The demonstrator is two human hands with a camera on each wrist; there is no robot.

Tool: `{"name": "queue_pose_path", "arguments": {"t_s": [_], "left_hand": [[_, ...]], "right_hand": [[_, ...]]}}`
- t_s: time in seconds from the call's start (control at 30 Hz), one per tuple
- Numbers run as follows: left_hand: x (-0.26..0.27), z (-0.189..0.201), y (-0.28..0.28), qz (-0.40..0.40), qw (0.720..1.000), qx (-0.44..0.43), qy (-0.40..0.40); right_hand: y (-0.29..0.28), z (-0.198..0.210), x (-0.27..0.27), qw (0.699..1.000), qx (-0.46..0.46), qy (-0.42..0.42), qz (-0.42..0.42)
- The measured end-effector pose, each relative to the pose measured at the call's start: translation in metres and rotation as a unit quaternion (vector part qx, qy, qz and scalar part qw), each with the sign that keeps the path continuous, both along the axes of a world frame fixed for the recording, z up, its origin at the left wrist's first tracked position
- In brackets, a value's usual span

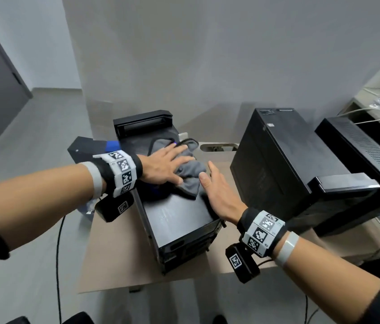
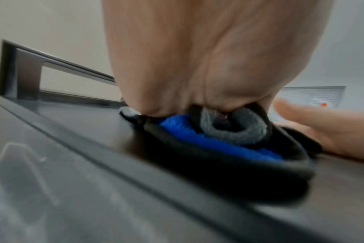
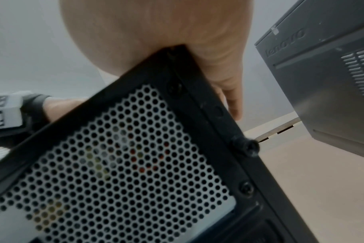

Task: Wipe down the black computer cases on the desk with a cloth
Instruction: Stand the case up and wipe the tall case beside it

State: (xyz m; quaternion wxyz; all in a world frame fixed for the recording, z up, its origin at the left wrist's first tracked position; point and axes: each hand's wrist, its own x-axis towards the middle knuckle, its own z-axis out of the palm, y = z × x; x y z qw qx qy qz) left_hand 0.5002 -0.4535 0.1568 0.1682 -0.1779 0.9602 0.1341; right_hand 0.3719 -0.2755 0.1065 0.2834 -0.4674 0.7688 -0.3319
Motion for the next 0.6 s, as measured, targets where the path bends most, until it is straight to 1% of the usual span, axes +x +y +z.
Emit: {"name": "queue_pose_path", "arguments": {"t_s": [0.07,0.13,0.3,0.37,0.53,0.6], "left_hand": [[0.014,0.0,0.003,-0.033,0.999,0.018,0.002],[0.02,0.0,-0.006,-0.021,0.999,0.021,0.016],[-0.004,0.001,-0.046,0.104,0.994,-0.027,0.006],[-0.016,0.003,-0.052,0.128,0.992,-0.023,-0.001],[-0.025,0.005,-0.056,0.074,0.997,0.016,0.01],[-0.019,0.003,-0.059,0.078,0.997,0.009,0.026]], "right_hand": [[0.0,0.001,0.0,1.0,0.002,-0.01,-0.001],[0.0,0.002,0.0,1.0,0.005,-0.013,-0.003],[0.003,0.004,0.0,1.0,0.014,0.016,-0.014],[0.003,0.005,0.002,0.999,0.016,0.028,-0.012],[0.003,0.003,0.002,0.999,0.013,0.035,-0.015],[0.002,0.002,0.003,0.999,0.011,0.04,-0.011]]}}
